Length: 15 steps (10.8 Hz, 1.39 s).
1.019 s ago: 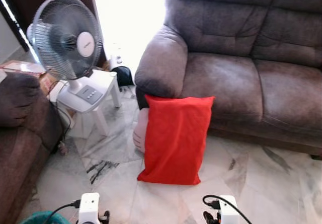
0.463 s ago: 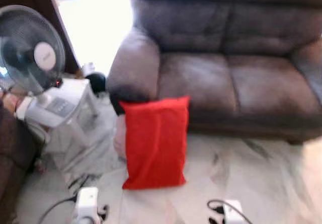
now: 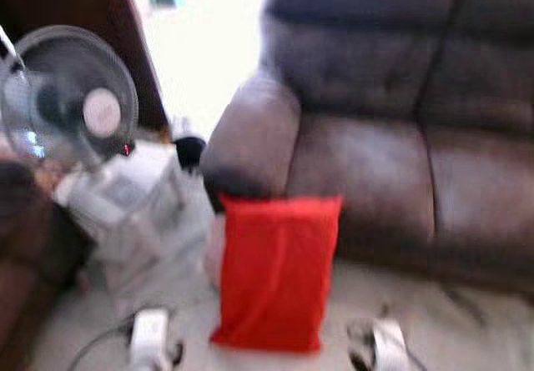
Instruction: Move the pillow to the sofa from floor
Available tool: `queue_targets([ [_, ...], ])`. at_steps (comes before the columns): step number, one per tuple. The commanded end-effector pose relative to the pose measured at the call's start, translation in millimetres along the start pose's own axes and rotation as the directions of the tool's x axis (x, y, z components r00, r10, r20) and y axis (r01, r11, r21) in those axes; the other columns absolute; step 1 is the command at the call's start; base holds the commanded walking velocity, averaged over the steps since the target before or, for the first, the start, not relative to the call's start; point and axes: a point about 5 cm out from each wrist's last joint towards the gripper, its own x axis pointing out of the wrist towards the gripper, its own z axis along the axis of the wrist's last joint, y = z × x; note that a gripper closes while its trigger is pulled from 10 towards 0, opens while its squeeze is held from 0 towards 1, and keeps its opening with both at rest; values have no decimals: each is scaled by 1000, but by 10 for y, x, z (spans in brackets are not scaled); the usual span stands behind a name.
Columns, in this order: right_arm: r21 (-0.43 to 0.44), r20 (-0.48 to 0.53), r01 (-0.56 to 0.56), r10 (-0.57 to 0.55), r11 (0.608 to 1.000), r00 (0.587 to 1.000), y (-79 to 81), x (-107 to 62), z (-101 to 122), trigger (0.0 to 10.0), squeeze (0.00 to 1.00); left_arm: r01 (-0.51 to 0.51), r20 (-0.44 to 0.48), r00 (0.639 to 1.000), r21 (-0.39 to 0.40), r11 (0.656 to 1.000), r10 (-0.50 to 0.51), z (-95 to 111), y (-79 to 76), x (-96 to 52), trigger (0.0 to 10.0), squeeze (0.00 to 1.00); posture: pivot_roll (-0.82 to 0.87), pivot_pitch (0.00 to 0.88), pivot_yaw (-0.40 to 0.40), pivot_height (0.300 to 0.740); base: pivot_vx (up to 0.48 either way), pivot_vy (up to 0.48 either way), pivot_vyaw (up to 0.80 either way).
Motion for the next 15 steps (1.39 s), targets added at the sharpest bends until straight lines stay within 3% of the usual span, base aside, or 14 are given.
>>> queue_targets([
  [1, 8, -42, -19, 20, 1000, 999, 83, -11, -132, 10000, 0, -22, -39, 999, 3, 1000, 22, -102, 70, -31, 10000, 0, 82, 101, -5, 740, 315, 0, 0],
  [4, 4, -49, -21, 21, 1000, 999, 75, -21, -160, 10000, 0, -16, -31, 999, 1, 1000, 16, -83, 65, -26, 10000, 0, 84, 100, -7, 740, 305, 0, 0],
  [12, 18, -34, -5, 6, 1000, 999, -4, -38, -155, 10000, 0, -22, -14, 1000, -14, 1000, 22, -71, 37, -24, 10000, 0, 83, 77, -11, 740, 0, 0, 0],
  [15, 15, -38, -1, 2, 1000, 999, 38, -27, -152, 10000, 0, -15, 23, 1000, -40, 999, 16, -9, 37, -14, 10000, 0, 77, 61, -7, 740, 0, 0, 0],
])
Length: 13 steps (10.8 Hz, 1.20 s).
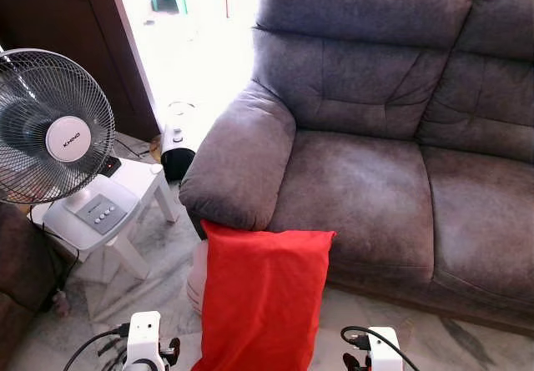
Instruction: Move the pillow to the sofa from floor
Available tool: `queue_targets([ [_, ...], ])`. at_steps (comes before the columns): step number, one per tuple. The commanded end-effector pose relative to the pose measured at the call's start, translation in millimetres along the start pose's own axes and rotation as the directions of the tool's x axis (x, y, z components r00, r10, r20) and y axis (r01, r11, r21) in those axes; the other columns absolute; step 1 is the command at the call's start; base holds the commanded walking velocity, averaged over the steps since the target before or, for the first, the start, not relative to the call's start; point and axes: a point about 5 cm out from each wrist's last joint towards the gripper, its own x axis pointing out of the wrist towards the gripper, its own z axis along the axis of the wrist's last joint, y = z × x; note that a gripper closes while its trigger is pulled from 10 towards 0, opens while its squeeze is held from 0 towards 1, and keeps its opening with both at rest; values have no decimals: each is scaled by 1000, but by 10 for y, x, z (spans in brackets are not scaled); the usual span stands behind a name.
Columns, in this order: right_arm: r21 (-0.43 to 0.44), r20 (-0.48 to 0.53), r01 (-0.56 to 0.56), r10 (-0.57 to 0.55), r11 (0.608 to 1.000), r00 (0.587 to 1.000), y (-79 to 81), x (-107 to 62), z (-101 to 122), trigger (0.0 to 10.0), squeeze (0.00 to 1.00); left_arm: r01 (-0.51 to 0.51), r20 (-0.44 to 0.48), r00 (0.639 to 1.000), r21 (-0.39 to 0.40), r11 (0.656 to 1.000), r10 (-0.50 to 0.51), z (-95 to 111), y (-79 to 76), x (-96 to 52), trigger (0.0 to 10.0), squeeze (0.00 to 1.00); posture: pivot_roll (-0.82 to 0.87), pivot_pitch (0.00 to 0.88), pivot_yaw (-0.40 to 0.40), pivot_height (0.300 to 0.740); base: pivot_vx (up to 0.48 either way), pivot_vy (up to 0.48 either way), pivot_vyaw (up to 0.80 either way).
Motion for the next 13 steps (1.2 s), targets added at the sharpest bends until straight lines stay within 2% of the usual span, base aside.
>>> queue_targets([
  [1, 12, -8, 6, -6, 1000, 1000, 10, -5, -38, 10000, 0, -5, -1, 1000, -20, 1000, 5, -28, 13, -11, 10000, 0, 77, 61, -7, 740, 0, 0, 0],
  [3, 31, 7, 17, -18, 999, 1000, 63, 8, -23, 10000, 0, 10, 42, 999, -29, 1000, -9, 65, -38, 12, 10000, 0, 76, 41, -8, 740, 0, 0, 0],
  [4, 91, 81, 38, -45, 995, 996, 91, 33, 116, 10000, 0, 23, 93, 995, -34, 999, -20, 155, -84, 27, 10000, 0, 73, 28, -6, 740, 0, 0, 0],
  [5, 106, 118, 53, -65, 993, 991, 69, 40, 207, 10000, 0, 22, 124, 992, -23, 999, -19, 213, -92, 34, 10000, 0, 71, 23, -4, 740, 0, 0, 0],
  [6, 112, 212, 60, -83, 992, 974, 32, 52, 447, 10000, 0, 32, 229, 973, -30, 999, -24, 409, -114, 47, 10000, 0, 65, 11, 0, 740, 0, 0, 0],
  [7, 97, 353, 15, -48, 995, 934, 61, 47, 781, 10000, 0, 46, 392, 920, -44, 998, -25, 728, -151, 36, 10000, 0, 63, 2, 0, 740, 0, 0, 0],
  [8, 68, 445, -21, -11, 997, 896, 130, 28, 988, 10000, 0, 64, 479, 876, -5, 998, -54, 893, -207, 5, 10000, 0, 57, 0, -4, 740, 0, 0, 0],
  [9, 64, 604, -48, 0, 997, 797, 211, -60, 1391, 10000, 0, 72, 592, 803, 28, 997, -75, 1125, -300, -62, 10000, 0, 50, 9, -6, 740, 0, 0, 0],
  [10, 58, 686, -48, -5, 997, 727, 235, -143, 1611, 10000, 0, 43, 674, 730, 126, 991, -117, 1302, -353, -149, 10000, 0, 50, 18, -10, 740, 0, 0, 0],
  [11, 18, 766, -59, 24, 998, 642, 301, -268, 1845, 10000, 0, 68, 765, 632, 102, 992, -123, 1592, -378, -283, 10000, 0, 58, 40, -17, 740, 0, 0, 0],
  [12, -1, 815, -54, 32, 999, 579, 324, -379, 1985, 10000, 0, 68, 824, 553, 106, 992, -126, 1811, -410, -426, 10000, 0, 63, 50, -21, 740, 0, 0, 0],
  [13, 1, 827, -49, 27, 999, 562, 327, -416, 2020, 10000, 0, 69, 839, 530, 100, 993, -121, 1871, -419, -476, 10000, 0, 63, 54, -22, 740, 0, 0, 0],
])
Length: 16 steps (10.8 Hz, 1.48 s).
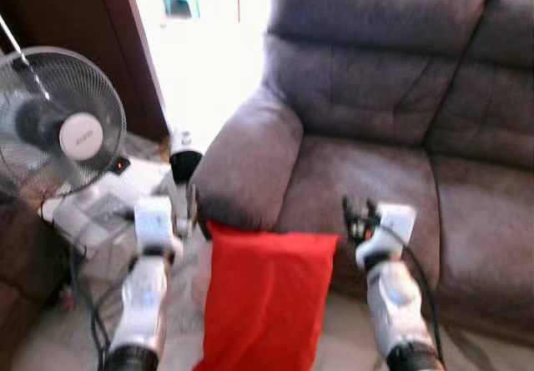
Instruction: Move the pillow to the sofa from floor
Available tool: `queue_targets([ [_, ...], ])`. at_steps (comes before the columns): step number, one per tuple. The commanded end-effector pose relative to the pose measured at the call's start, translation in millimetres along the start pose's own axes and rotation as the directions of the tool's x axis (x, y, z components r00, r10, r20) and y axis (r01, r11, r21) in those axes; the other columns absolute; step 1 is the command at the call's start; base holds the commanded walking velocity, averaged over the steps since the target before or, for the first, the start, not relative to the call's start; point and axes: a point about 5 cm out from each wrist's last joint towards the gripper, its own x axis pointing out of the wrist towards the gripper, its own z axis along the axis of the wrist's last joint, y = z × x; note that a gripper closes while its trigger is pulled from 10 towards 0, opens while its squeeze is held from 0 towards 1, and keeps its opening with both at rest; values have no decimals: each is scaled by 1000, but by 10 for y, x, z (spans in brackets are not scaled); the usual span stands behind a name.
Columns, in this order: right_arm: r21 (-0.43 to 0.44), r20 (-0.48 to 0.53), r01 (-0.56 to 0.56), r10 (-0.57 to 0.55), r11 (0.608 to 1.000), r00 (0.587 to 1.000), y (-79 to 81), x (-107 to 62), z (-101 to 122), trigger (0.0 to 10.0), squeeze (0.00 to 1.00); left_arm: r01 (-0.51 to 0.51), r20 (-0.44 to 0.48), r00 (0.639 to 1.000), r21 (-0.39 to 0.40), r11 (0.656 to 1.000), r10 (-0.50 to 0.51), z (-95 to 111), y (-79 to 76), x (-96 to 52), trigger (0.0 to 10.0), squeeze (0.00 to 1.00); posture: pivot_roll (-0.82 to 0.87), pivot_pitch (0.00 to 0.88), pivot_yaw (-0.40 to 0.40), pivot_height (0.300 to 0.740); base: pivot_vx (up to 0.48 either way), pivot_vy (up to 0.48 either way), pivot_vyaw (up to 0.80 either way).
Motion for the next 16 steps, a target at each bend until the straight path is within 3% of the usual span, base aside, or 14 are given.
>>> queue_targets([
  [1, 2, 8, -11, 11, 1000, 1000, 28, -17, 20, 10000, 0, 3, -2, 1000, 6, 1000, -3, 21, -24, -20, 10000, 0, 65, 61, -25, 740, 0, 0, 0],
  [3, -71, 75, -94, 99, 993, 992, 173, -7, 173, 10000, 0, 19, 53, 998, -21, 1000, -18, 194, -168, 59, 10000, 0, 64, 85, -30, 740, 0, 0, 0],
  [5, -39, 113, -99, 103, 994, 988, 211, -85, 295, 10000, 0, 60, 54, 997, -12, 998, -59, 306, -215, 10, 10000, 0, 56, 109, -28, 740, 0, 0, 0],
  [7, -55, 98, -107, 112, 993, 989, 209, -122, 291, 10000, 0, 60, 57, 997, -10, 998, -59, 368, -191, -5, 10000, 0, 64, 133, -30, 740, 0, 0, 0],
  [9, -20, 78, -76, 78, 997, 994, 172, -14, 388, 10000, 0, 49, -18, 999, -36, 998, -49, 325, -187, 30, 10000, 0, 66, 152, -33, 740, 0, 0, 0],
  [13, -46, 98, -107, 111, 993, 989, 210, 95, 490, 10000, 0, 24, 1, 1000, -4, 1000, -24, 399, -97, 163, 10000, 0, 63, 158, -35, 740, 0, 0, 0],
  [16, -56, 91, -102, 107, 993, 990, 172, 122, 495, 10000, 0, 22, 4, 1000, 1, 1000, -22, 407, -73, 183, 10000, 0, 65, 157, -32, 740, 0, 0, 0],
])
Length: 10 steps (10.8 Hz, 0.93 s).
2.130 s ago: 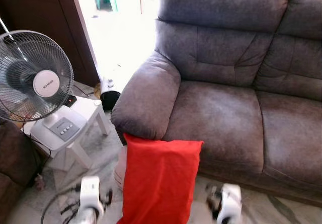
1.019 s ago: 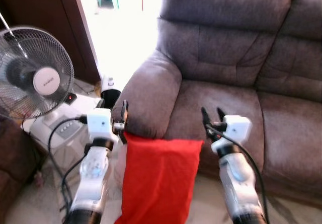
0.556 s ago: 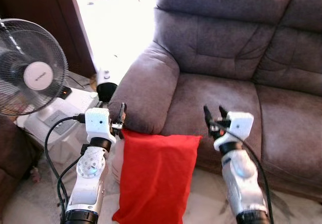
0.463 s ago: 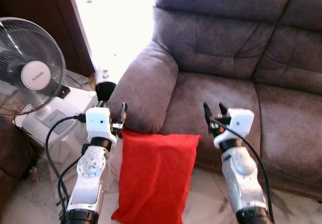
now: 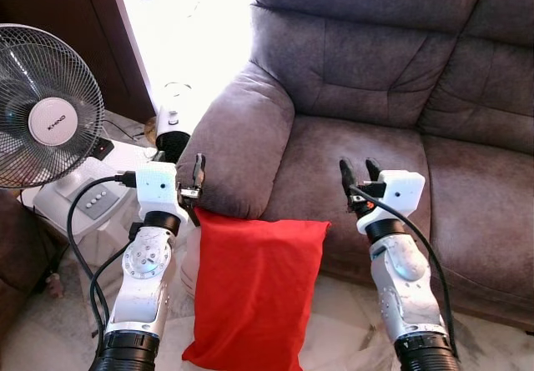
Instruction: Move the pillow to the sofa from floor
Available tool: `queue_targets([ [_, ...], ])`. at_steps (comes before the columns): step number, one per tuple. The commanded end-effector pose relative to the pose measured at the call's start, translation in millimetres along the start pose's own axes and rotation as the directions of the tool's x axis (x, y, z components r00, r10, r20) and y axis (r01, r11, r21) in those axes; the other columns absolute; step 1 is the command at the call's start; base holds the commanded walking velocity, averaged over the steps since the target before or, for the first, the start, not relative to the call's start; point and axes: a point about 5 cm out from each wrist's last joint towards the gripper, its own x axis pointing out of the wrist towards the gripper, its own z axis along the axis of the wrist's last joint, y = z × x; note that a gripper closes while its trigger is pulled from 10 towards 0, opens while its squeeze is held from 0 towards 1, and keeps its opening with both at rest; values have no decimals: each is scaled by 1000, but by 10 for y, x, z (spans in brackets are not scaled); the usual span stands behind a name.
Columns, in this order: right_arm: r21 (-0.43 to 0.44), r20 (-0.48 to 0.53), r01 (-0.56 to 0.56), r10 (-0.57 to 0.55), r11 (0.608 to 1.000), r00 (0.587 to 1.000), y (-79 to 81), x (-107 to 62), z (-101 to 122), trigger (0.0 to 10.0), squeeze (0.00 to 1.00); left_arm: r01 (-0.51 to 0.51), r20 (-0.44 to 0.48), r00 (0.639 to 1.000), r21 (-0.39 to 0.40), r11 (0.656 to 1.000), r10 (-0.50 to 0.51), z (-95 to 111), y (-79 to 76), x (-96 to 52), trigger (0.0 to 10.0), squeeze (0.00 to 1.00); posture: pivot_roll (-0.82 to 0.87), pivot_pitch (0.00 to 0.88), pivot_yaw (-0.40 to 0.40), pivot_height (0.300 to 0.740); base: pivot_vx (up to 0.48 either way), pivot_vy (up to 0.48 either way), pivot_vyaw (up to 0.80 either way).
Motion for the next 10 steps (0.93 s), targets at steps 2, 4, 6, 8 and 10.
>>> queue_targets([
  [2, 5, -26, -10, 10, 1000, 1000, 0, -1, -43, 10000, 0, -13, -18, 1000, 1, 1000, 13, -39, 42, -3, 10000, 0, 69, 148, -35, 740, 0, 0, 0],
  [4, 10, -25, -19, 20, 1000, 999, 17, 2, -45, 10000, 0, -17, -21, 1000, 4, 1000, 17, -43, 59, -2, 10000, 0, 72, 139, -35, 740, 0, 0, 0],
  [6, 15, -23, -25, 25, 1000, 999, 32, 12, -42, 10000, 0, -16, -21, 1000, 4, 1000, 16, -46, 54, -7, 10000, 0, 72, 134, -35, 740, 0, 0, 0],
  [8, 10, -24, -25, 26, 1000, 999, 13, 30, -34, 10000, 0, -13, -19, 1000, 0, 1000, 13, -41, 39, -4, 10000, 0, 69, 129, -35, 720, 0, 0, 0],
  [10, 10, -23, -29, 29, 1000, 999, 8, 32, -33, 10000, 0, -12, -18, 1000, -1, 1000, 12, -40, 33, -7, 10000, 0, 70, 126, -35, 712, 0, 0, 0],
])
